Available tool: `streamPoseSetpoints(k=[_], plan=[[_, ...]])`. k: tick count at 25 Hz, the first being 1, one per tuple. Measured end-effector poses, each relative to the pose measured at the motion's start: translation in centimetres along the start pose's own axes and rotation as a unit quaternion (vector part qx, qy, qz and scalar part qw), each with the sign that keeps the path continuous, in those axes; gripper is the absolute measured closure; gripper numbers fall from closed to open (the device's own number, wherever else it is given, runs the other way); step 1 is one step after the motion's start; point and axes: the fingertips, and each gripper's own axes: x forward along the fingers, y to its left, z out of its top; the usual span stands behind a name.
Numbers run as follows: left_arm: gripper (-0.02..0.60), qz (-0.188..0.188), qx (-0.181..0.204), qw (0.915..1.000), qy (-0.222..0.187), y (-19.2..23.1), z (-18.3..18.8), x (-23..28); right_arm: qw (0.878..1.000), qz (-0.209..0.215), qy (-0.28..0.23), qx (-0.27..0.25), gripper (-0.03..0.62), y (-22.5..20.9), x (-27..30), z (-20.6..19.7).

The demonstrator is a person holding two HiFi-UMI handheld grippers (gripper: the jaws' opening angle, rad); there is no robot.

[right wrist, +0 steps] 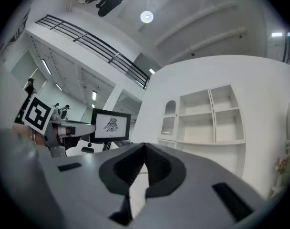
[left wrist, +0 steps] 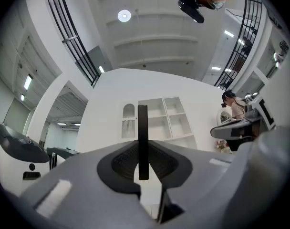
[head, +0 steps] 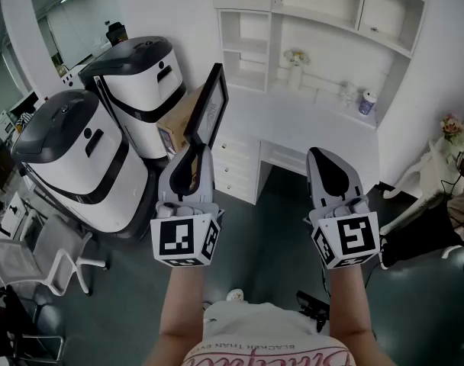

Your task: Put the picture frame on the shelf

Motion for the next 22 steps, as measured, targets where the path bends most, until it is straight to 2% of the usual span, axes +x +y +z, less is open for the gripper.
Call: streamPoseSetpoints(k=[9,14,22], plan=[[0.516,-0.023,0.026,0.9994,0.000,1.6,-0.4,2.0,1.000,-0.027,0.007,-0.008,0.586,-0.1,2.1,-0.1],[0.517,-0.039,0.043,0.9983,0.003,3.7,-1.5,3.1,0.999,-0.038,0.001,0.014,0.586,0.6,4.5,-0.8],[0.516,-0.041,0.043,0.9982,0.006,7.2,-3.4,4.8,1.000,-0.026,0.014,-0.004,0.586,2.9,8.7,-1.7]])
